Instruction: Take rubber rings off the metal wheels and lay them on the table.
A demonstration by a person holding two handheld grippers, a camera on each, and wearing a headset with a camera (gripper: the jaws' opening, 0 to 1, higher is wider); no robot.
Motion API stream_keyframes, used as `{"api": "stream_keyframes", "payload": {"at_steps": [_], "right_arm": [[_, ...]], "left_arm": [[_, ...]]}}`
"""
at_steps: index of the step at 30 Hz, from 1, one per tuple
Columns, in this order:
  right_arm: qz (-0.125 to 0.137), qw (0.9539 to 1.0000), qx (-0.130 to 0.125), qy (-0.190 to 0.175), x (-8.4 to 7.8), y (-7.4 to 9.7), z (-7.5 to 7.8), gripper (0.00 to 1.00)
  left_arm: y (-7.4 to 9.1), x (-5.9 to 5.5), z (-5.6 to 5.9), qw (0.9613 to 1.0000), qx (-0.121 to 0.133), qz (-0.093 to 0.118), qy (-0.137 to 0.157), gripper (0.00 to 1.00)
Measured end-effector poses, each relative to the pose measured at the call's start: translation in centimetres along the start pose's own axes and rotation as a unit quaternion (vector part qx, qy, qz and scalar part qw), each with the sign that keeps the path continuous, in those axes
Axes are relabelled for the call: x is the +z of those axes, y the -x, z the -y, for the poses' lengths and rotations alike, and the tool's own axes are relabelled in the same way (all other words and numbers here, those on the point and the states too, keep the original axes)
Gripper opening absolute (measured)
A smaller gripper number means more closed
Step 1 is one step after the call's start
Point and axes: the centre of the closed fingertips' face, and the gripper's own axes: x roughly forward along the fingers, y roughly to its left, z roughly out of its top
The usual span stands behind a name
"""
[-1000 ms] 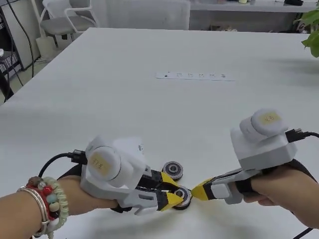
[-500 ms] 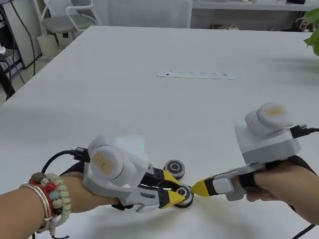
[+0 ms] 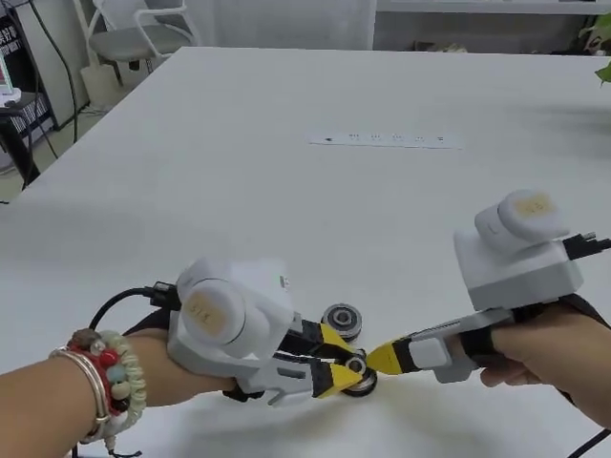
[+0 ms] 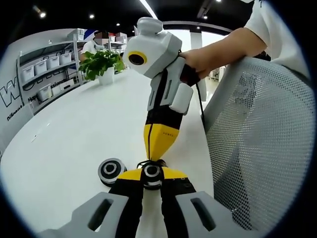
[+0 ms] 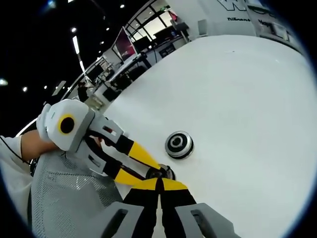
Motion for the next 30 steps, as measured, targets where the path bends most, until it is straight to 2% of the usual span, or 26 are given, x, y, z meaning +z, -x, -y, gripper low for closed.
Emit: {"api": "stream_keyframes", "payload": {"at_steps": [1, 2, 4, 5, 8, 10, 11, 12, 14, 19, 22, 24, 27, 29, 30], "right_arm": [[0.011, 0.9997, 0.023, 0.002, 0.4, -0.1, -0.8, 0.0], [0.017, 0.9988, 0.044, -0.013, 0.7, -0.1, -1.7, 0.0], [0.004, 0.9999, 0.005, 0.01, 0.4, -0.2, -0.8, 0.0], [-0.003, 0.9996, -0.006, 0.026, 0.1, -0.2, -0.5, 0.0], [-0.009, 0.9998, 0.001, 0.019, -0.3, -0.5, -0.6, 0.0], [-0.01, 0.9998, -0.004, 0.018, -0.3, -0.4, -0.3, 0.0], [-0.01, 0.9998, -0.006, 0.018, -0.3, -0.4, -0.2, 0.0], [-0.009, 0.9998, -0.007, 0.018, -0.3, -0.4, -0.1, 0.0], [-0.008, 0.9997, -0.011, 0.019, -0.2, -0.3, 0.0, 0.0], [-0.001, 0.9998, -0.017, 0.011, 0.1, 0.0, 0.5, 0.0], [0.005, 0.9998, -0.019, 0.007, 0.3, 0.3, 0.8, 0.0], [0.011, 0.9996, -0.026, 0.01, 0.6, 0.7, 1.0, 0.0], [0.025, 0.999, -0.034, 0.015, 1.2, 1.4, 1.2, 0.0], [0.034, 0.9989, -0.031, 0.012, 1.6, 1.7, 1.1, 0.0], [0.039, 0.9987, -0.03, 0.009, 1.9, 1.8, 0.9, 0.0]], "left_arm": [[0.0, 0.0, 0.0, 1.0, 0.001, 0.0, 0.001, 0.08], [-0.1, 0.0, -0.1, 1.0, 0.003, 0.001, 0.001, 0.08], [-0.1, 0.1, -0.1, 1.0, 0.005, 0.0, 0.003, 0.08], [-0.1, 0.1, -0.1, 1.0, 0.005, 0.001, 0.004, 0.08], [-0.1, 0.1, -0.1, 0.9999, 0.005, 0.002, 0.014, 0.08], [-0.1, 0.1, -0.2, 0.999, 0.01, 0.005, 0.044, 0.08], [-0.2, 0.2, -0.2, 0.9995, 0.007, 0.005, 0.032, 0.08], [-0.2, 0.2, -0.2, 0.9994, 0.007, 0.005, 0.032, 0.08], [-0.3, 0.3, -0.3, 0.9984, 0.007, 0.007, 0.056, 0.09], [-0.2, 0.3, -0.1, 0.999, 0.0, -0.004, 0.045, 0.12], [0.1, 0.8, 0.0, 0.9992, -0.005, -0.002, 0.04, 0.18], [0.5, 0.8, 0.5, 0.9993, -0.024, -0.019, 0.023, 0.25], [1.4, 1.4, 0.7, 0.9992, -0.033, -0.017, 0.015, 0.32], [1.9, 1.8, 0.9, 0.9986, -0.041, -0.012, 0.03, 0.37], [2.2, 2.1, 0.9, 0.9987, -0.042, -0.011, 0.028, 0.4]]}}
